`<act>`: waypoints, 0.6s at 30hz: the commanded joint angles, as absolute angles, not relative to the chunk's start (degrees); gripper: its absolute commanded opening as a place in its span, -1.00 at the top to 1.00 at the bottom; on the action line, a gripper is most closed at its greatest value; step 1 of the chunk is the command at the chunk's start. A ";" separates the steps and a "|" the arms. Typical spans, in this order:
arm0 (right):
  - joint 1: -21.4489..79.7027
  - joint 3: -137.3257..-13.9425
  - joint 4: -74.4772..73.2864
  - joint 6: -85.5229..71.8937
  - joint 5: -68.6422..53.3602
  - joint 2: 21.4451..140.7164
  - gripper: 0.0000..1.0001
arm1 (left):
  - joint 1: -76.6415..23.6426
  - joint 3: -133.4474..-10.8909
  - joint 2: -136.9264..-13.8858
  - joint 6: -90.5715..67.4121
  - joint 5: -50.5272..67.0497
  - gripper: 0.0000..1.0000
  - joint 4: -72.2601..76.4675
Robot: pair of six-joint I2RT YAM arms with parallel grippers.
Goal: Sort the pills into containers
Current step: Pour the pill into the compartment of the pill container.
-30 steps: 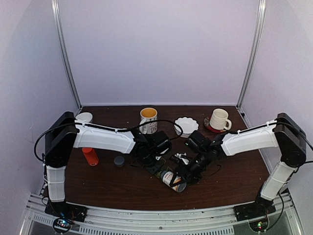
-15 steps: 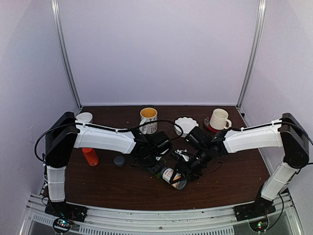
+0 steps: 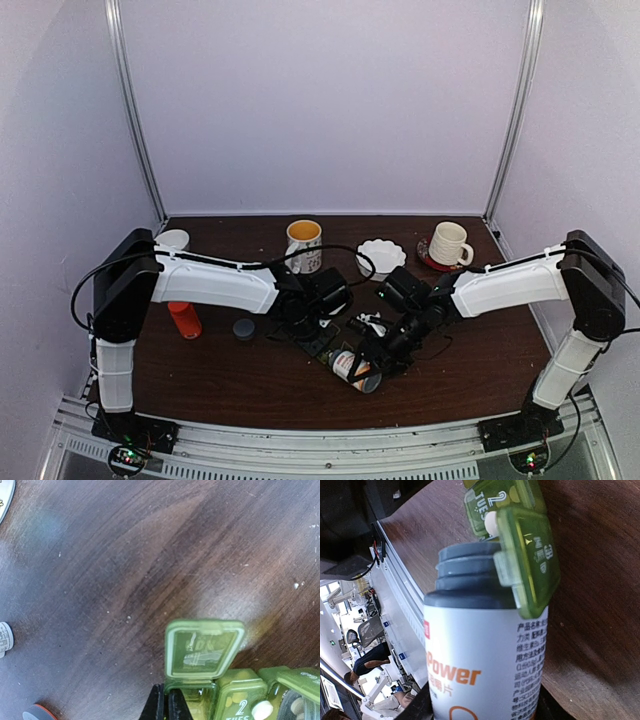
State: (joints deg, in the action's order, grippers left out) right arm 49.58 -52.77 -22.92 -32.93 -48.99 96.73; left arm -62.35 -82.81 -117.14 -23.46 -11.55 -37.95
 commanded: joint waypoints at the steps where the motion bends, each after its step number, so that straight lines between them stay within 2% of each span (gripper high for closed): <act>1: 49.48 -51.76 -23.34 -31.70 -47.85 94.66 1.00 | -62.66 -83.94 -118.30 -22.77 -12.01 1.00 -37.97; 18: 49.48 -48.10 -17.59 -26.98 -49.17 92.42 1.00 | -62.87 -84.96 -116.90 -23.20 -15.92 1.00 -39.23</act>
